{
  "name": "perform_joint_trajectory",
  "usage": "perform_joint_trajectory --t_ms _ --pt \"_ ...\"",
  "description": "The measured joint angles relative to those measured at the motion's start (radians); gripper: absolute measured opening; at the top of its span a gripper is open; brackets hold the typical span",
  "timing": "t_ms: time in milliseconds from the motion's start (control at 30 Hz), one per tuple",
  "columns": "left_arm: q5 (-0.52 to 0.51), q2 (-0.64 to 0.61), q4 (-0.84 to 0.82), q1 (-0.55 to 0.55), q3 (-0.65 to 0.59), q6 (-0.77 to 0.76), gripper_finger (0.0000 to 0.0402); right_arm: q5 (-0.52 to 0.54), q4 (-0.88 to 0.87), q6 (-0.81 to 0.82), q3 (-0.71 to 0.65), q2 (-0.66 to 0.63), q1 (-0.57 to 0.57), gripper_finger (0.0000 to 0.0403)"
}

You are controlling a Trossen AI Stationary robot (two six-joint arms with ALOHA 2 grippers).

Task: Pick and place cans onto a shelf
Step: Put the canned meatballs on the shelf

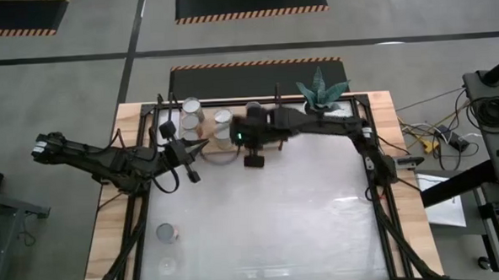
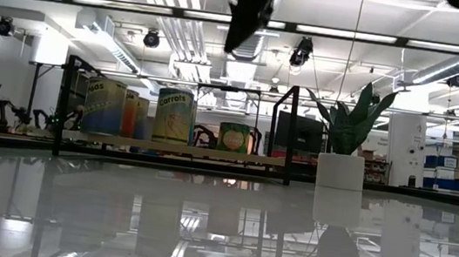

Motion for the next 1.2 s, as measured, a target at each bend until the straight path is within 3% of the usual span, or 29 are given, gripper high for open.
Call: perform_joint_trajectory --t_ms 233,533,700,867,1033,1200 --pt "0.009 0.000 -0.053 0.000 0.000 -0.098 0.0000 -0.001 0.126 -0.018 -0.181 -0.120 0.151 0.0009" --pt "0.111 0.000 -0.069 -0.001 0.000 -0.210 0.0000 0.001 0.462 0.056 -0.664 -0.392 0.228 0.0009" --pt "0.248 0.000 -0.077 -0.002 0.000 -0.329 0.0000 0.000 0.732 0.001 -0.908 -0.531 0.247 0.0009" --pt "0.387 0.011 -0.213 -0.021 0.001 -0.568 0.0000 0.002 0.917 -0.070 -1.050 -0.654 0.248 0.0009" --pt "0.679 0.078 -0.495 -0.021 0.073 -0.900 0.0000 0.001 1.025 -0.103 -1.137 -0.756 0.248 0.0009" --pt "0.956 0.205 -0.767 -0.041 0.134 -1.067 0.0000 0.000 1.117 -0.132 -1.226 -0.827 0.248 0.0009"
